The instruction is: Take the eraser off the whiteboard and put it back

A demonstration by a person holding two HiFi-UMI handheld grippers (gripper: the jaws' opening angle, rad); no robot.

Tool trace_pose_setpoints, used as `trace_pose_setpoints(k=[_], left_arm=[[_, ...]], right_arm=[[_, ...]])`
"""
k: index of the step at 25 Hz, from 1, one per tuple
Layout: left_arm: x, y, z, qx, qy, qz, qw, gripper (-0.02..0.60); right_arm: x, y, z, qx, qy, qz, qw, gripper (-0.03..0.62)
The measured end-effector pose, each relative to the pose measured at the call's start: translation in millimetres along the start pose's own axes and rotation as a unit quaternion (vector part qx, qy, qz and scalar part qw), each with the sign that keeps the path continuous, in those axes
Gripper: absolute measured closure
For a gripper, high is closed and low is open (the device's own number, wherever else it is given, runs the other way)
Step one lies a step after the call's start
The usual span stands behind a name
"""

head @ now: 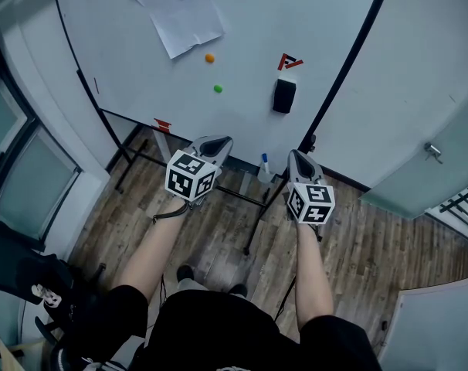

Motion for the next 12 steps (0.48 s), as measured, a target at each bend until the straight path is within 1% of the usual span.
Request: trace_pose_setpoints(k=[12], left_arm=[[-1.4, -4.4, 2.7, 0.000, 0.005, 0.001, 1.0000, 0.560]], right_arm=[[-2.3, -1.7, -0.8, 0.005, 0.007, -0.006, 1.000, 0.571]])
Point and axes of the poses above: the fingertips, and each gripper's own axes: y backward along the fingers, z to its right, x out of its top, the point moved 6 cm from there along y, backward along the fingers, and after that the axes turned 9 degrees about y, right-handed, at the moved point
